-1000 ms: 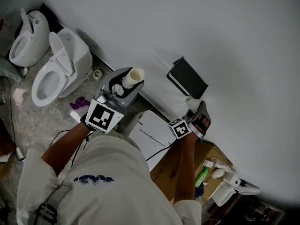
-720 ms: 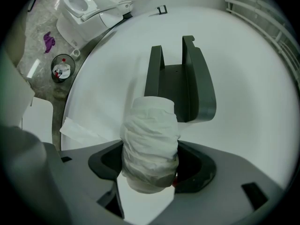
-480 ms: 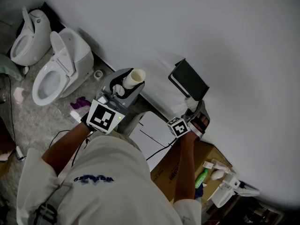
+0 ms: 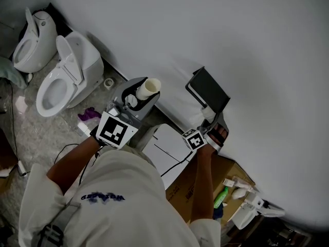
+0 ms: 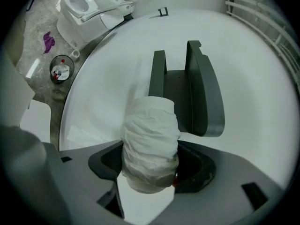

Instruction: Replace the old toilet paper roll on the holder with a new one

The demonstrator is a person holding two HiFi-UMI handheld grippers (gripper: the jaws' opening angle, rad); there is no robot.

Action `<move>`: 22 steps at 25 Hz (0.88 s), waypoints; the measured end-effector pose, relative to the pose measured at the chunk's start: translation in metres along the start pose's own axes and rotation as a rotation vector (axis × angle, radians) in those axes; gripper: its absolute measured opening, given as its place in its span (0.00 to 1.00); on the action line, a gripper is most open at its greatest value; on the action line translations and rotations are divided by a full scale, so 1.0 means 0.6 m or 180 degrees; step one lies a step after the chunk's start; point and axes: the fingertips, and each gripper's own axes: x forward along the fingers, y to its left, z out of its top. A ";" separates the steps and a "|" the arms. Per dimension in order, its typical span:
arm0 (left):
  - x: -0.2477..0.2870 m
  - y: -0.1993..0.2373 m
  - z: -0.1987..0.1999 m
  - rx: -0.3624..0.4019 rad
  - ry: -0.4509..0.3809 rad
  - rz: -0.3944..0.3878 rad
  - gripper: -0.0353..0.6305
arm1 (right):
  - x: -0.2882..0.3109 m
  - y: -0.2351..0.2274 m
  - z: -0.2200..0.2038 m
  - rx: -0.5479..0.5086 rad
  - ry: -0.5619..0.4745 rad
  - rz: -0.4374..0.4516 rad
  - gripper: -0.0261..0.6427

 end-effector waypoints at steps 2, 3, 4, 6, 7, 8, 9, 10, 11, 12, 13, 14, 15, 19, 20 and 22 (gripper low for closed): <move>0.001 -0.003 0.001 -0.0004 -0.0013 -0.0009 0.35 | 0.001 0.002 0.002 0.0017 0.0009 -0.0007 0.50; 0.000 -0.004 0.001 -0.0009 -0.0024 -0.0010 0.35 | 0.000 0.003 0.004 0.0028 0.0012 -0.0008 0.50; -0.001 -0.004 0.002 -0.0015 -0.0032 -0.0009 0.35 | -0.002 0.004 0.006 0.0039 0.0011 -0.0008 0.50; -0.003 -0.003 0.002 -0.0021 -0.0034 -0.0007 0.35 | -0.004 0.004 0.012 0.0062 0.0000 -0.0006 0.50; -0.004 -0.002 0.002 -0.0020 -0.0031 -0.0006 0.35 | -0.005 0.003 0.015 0.0067 0.0002 -0.0004 0.50; -0.005 0.000 0.002 -0.0020 -0.0027 -0.0005 0.35 | -0.006 0.002 0.016 0.0063 0.0007 -0.0003 0.50; -0.006 0.001 0.002 -0.0021 -0.0023 -0.0002 0.35 | -0.007 0.001 0.018 0.0058 0.0009 -0.0005 0.50; -0.006 0.003 0.001 -0.0025 -0.0022 0.0004 0.35 | -0.007 0.000 0.020 0.0057 0.0010 -0.0008 0.50; -0.007 0.005 0.001 -0.0032 -0.0023 0.0010 0.35 | -0.007 -0.001 0.021 0.0061 0.0012 -0.0013 0.50; -0.007 0.006 0.001 -0.0035 -0.0025 0.0016 0.35 | -0.006 -0.002 0.023 0.0063 0.0012 -0.0019 0.50; -0.007 0.007 0.001 -0.0035 -0.0024 0.0020 0.35 | -0.005 -0.003 0.024 0.0063 0.0008 -0.0025 0.50; -0.008 0.007 0.001 -0.0034 -0.0020 0.0021 0.35 | -0.005 -0.004 0.026 0.0066 0.0003 -0.0030 0.50; -0.008 0.007 0.001 -0.0036 -0.0015 0.0021 0.35 | -0.005 -0.005 0.028 0.0069 -0.0008 -0.0035 0.50; -0.009 0.007 0.001 -0.0052 -0.0025 0.0024 0.35 | -0.003 -0.001 0.033 0.0067 -0.0027 -0.0037 0.50; -0.009 0.007 0.000 -0.0053 -0.0025 0.0023 0.35 | -0.004 -0.001 0.035 0.0070 -0.0022 -0.0033 0.50; -0.011 0.006 -0.003 -0.0057 -0.0002 0.0017 0.35 | -0.007 -0.002 0.037 0.0071 -0.0002 -0.0025 0.50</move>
